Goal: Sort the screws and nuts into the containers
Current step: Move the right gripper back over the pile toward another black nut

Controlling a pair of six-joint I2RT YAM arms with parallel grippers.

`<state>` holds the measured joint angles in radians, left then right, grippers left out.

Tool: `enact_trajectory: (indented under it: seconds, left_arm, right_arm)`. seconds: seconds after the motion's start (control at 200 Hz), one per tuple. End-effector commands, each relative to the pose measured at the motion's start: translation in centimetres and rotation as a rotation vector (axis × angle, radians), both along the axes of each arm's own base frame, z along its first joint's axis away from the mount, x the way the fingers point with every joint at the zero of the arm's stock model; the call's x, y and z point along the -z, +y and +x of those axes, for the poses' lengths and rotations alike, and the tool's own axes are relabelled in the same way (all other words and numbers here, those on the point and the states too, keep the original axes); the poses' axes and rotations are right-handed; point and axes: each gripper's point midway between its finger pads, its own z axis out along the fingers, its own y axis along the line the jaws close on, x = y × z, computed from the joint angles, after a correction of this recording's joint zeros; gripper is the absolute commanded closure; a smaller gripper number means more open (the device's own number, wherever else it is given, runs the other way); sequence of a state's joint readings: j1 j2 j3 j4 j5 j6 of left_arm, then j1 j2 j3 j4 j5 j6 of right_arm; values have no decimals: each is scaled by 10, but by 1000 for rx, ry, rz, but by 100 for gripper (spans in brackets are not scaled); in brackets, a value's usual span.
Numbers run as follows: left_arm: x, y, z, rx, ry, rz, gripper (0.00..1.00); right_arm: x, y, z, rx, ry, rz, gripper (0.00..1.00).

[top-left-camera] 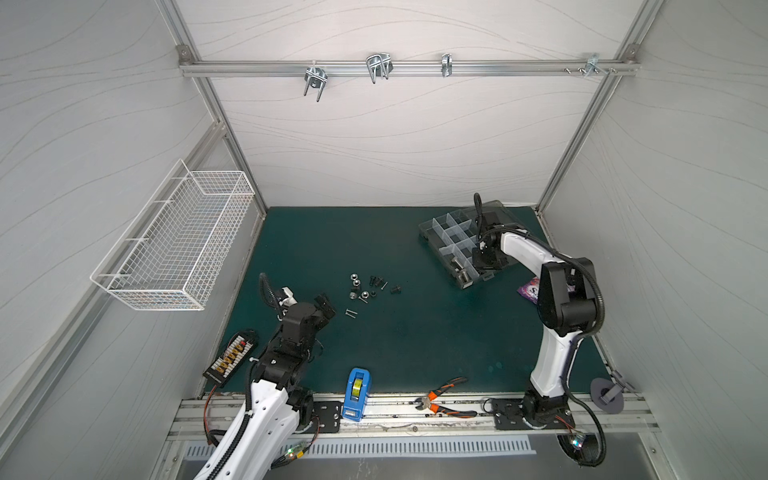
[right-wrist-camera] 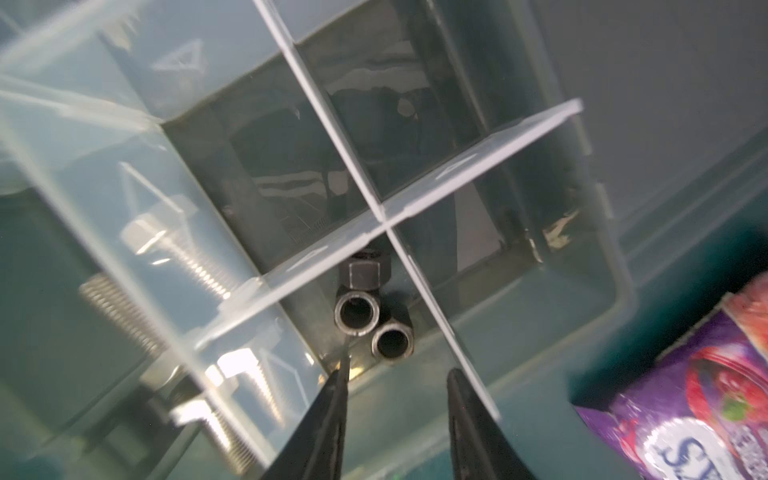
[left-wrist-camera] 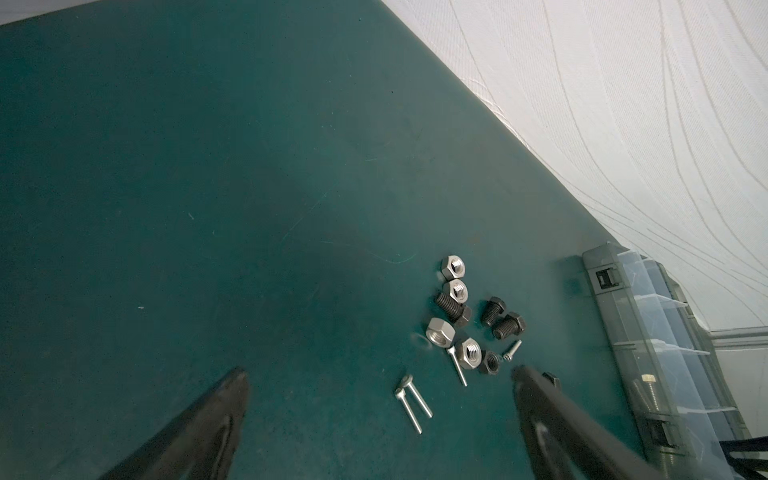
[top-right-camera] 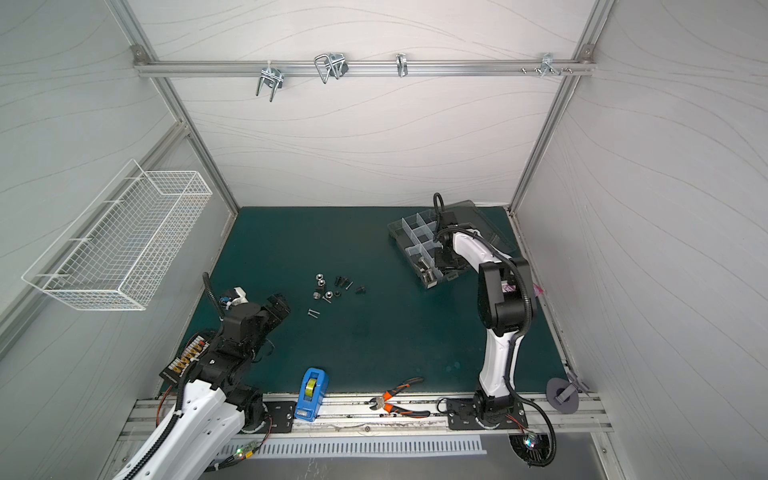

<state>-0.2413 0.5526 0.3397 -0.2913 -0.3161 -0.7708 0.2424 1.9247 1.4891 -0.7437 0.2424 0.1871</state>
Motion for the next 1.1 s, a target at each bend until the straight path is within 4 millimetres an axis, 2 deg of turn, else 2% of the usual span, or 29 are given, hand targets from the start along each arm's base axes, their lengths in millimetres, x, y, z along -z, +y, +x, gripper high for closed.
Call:
enact_trajectory:
  seconds: [0.0, 0.21, 0.395, 0.63, 0.76, 0.875, 1.095]
  left_arm:
    - [-19, -3, 8, 0, -59, -23, 0]
    - [-19, -3, 8, 1, -59, -25, 0]
    - [-17, -3, 8, -1, -57, -23, 0]
    - [-14, -3, 7, 0, -53, -31, 0]
    - [-14, -4, 7, 2, -50, -30, 0]
    - [-13, -3, 6, 0, -51, -29, 0]
    - [-12, -2, 6, -6, -49, -28, 0]
  right_arm:
    - [-31, 5, -7, -2, -53, 44, 58]
    - [-59, 25, -13, -49, -109, 66, 57]
    - [-75, 58, -24, -124, -137, 93, 57]
    - [-66, 133, -56, -298, -109, 108, 58]
    - [-59, 166, -68, -373, -88, 111, 59]
    - [-54, 182, -74, -412, -75, 85, 59]
    - [-54, 197, -80, -446, -66, 111, 59]
